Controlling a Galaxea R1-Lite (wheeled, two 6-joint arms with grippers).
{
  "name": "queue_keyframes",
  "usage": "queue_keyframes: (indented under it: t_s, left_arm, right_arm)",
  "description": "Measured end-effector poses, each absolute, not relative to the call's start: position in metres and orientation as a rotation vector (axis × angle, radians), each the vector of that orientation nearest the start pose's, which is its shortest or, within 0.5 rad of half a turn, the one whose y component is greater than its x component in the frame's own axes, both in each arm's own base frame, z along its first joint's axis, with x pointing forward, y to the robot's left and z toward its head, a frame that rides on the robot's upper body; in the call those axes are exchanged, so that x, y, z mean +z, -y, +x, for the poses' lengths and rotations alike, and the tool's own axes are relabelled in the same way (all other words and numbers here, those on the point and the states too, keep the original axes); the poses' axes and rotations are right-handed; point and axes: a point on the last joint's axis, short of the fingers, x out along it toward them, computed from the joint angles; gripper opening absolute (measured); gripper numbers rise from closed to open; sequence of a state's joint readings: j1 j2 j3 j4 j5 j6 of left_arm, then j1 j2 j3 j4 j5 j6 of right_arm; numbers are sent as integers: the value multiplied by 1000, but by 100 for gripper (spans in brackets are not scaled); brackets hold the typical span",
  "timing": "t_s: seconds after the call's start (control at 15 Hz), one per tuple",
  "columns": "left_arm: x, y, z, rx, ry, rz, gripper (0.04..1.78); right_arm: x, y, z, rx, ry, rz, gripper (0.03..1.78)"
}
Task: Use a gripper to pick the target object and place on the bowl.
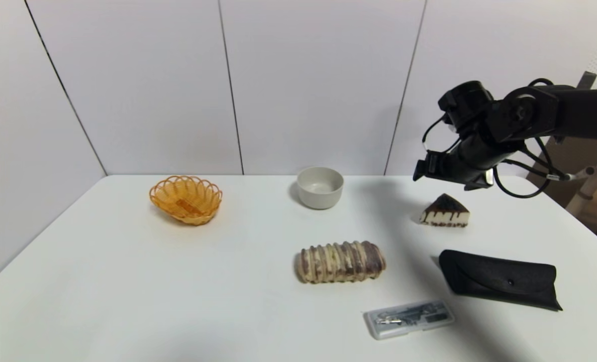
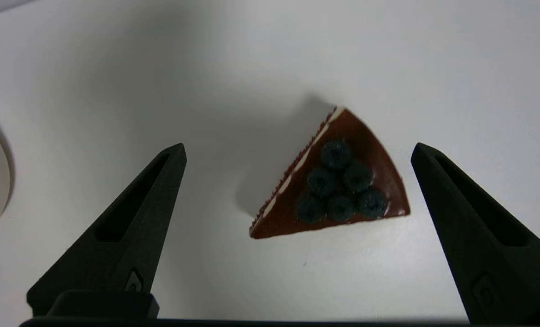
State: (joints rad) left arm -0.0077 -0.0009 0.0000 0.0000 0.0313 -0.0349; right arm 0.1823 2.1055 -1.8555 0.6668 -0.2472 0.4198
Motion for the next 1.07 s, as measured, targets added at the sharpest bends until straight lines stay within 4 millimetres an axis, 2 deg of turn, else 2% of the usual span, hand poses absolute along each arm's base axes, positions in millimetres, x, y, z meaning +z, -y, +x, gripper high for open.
queue_keyframes:
  t_s: [0.27, 0.73, 1.0, 1.07]
  left_arm:
    - [75, -1, -23, 24, 1, -35, 169]
    - [75, -1, -23, 24, 1, -35, 169]
    - [75, -1, -23, 24, 1, -35, 169]
    - [75, -1, -23, 24, 1, -35, 169]
  right_arm:
    - [195, -64, 394, -345, -1009, 253, 171]
    - [169, -61, 409, -370, -1063, 251, 171]
    - [163, -62, 414, -361, -1056, 253, 171]
    - [162, -63, 414, -361, -1061, 248, 155]
